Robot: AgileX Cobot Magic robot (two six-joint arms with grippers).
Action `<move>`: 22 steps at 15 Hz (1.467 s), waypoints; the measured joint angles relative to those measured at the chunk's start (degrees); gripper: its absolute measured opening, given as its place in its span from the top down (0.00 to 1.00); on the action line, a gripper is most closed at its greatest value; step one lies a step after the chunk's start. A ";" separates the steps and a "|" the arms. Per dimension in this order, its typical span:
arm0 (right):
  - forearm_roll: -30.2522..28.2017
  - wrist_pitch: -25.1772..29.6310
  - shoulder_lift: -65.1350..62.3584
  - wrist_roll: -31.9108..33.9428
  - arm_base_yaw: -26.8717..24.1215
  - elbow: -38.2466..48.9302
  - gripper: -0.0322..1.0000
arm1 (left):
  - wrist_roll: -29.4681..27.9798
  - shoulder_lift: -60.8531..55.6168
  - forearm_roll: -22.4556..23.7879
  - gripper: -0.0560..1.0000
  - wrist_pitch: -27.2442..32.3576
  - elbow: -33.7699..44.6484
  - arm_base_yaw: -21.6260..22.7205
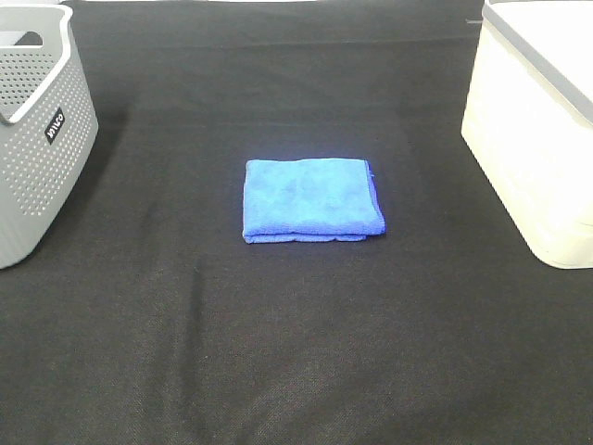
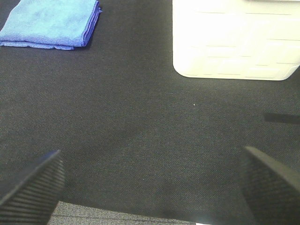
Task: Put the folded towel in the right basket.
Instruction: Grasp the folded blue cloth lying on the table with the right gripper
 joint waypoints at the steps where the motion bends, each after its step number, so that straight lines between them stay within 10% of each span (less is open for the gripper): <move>1: 0.00 0.00 0.00 0.00 0.00 0.00 0.02 | 0.00 0.00 0.00 0.03 0.00 0.00 0.00; 22: 0.00 0.00 0.00 0.00 0.00 0.00 0.02 | 0.00 0.00 0.00 0.03 0.00 0.00 0.00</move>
